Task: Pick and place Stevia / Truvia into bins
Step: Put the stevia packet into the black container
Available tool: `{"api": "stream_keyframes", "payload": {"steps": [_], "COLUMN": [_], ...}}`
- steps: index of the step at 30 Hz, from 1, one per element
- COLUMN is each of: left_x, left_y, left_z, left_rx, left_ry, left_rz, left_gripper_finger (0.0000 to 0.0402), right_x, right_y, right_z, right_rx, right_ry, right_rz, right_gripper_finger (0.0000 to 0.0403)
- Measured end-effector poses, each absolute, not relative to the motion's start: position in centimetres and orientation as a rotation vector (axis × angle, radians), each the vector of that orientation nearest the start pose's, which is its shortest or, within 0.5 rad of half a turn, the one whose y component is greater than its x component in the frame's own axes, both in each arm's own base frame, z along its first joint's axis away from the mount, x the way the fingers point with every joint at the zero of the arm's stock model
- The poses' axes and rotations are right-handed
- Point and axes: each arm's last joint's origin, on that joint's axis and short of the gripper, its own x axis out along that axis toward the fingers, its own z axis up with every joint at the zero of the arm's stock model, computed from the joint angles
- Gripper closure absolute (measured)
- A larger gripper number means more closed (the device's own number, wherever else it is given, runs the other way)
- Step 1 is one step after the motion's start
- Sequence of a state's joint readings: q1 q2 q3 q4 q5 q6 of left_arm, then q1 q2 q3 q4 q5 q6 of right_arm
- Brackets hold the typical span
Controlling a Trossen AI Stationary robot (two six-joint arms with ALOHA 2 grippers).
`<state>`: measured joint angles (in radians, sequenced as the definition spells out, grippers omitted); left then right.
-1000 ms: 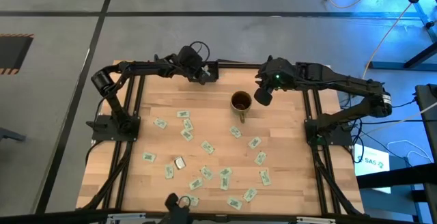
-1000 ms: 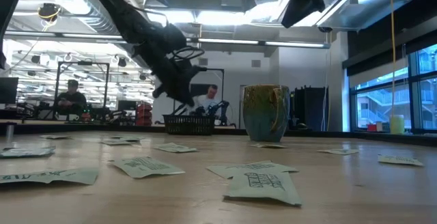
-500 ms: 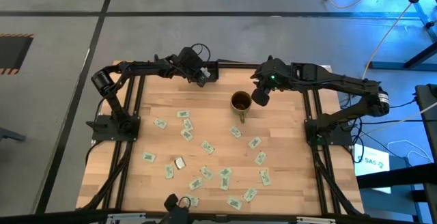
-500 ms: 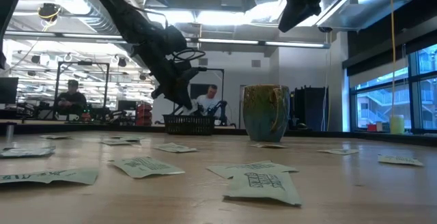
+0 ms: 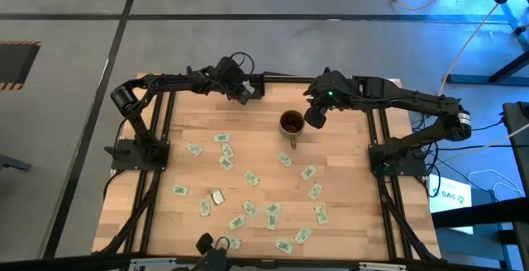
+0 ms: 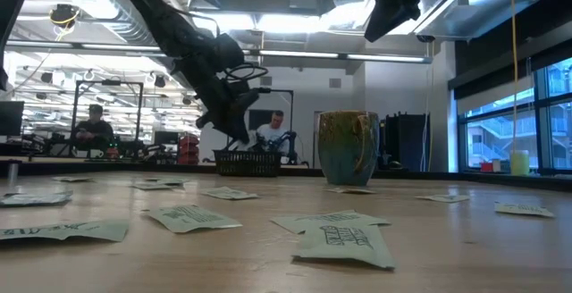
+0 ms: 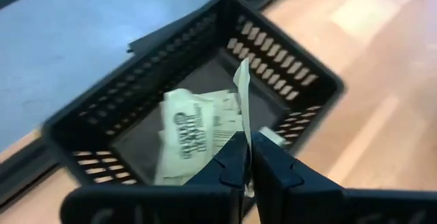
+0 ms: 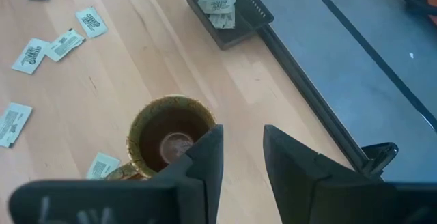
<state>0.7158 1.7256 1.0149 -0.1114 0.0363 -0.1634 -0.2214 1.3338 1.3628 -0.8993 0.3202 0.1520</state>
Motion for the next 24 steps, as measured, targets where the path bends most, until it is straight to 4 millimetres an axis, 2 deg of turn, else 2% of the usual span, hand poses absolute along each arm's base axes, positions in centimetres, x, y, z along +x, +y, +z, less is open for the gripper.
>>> {"api": "stream_keyframes", "payload": {"steps": [24], "left_x": [25.98], "left_y": [23.26], "left_z": [16.98], "left_rx": [-0.465], "left_ry": [0.8], "left_rz": [0.755], "left_gripper_finger": [0.0384], "right_x": [25.42], "right_y": [-6.65], "right_z": [35.44], "right_rx": [0.099], "right_ry": [0.837], "right_rz": [-0.574], "right_gripper_finger": [0.0295]}}
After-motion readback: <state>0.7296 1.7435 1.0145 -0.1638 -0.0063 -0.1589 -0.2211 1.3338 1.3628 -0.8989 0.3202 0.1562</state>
